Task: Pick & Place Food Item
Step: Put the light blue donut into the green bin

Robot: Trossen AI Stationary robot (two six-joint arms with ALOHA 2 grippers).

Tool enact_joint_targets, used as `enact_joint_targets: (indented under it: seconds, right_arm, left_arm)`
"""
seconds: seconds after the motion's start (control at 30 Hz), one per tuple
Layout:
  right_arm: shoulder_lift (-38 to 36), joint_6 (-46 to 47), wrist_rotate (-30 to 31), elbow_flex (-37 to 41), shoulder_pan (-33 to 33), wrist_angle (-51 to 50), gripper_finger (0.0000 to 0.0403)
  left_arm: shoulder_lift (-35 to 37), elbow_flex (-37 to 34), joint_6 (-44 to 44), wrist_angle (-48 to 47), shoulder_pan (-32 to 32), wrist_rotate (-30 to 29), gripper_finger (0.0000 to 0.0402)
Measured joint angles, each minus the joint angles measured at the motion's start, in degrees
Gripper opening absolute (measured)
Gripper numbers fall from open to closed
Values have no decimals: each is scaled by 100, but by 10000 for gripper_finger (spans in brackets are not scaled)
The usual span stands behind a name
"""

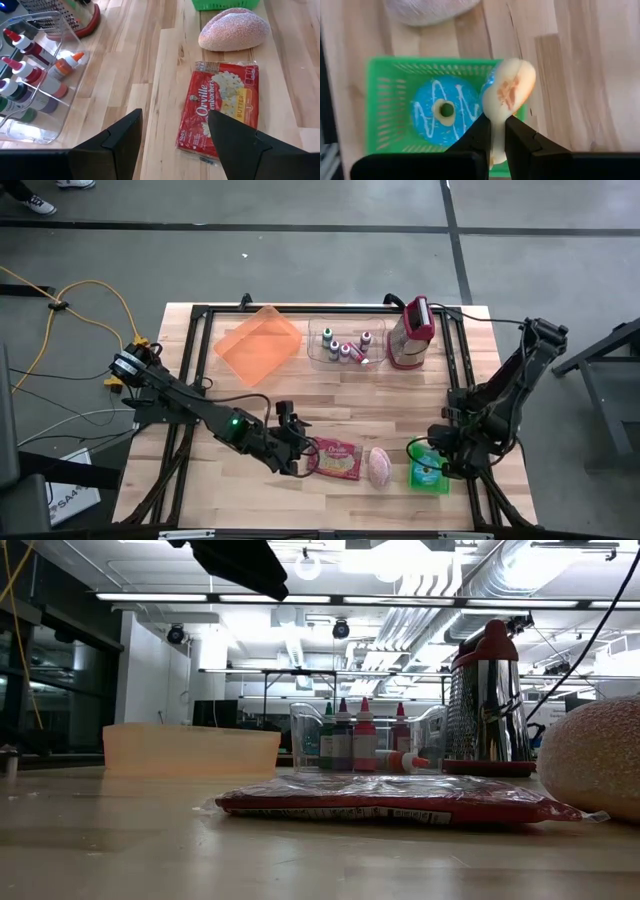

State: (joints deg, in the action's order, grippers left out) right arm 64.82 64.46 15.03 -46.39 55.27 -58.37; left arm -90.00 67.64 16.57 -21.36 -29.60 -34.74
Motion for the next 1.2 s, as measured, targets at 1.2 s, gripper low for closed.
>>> enact_joint_targets:
  seconds: [1.2]
  right_arm:
    - [0,-12,-758,424,2,162,87]
  left_arm:
    - [-2,0,-4,2,-16,2,218]
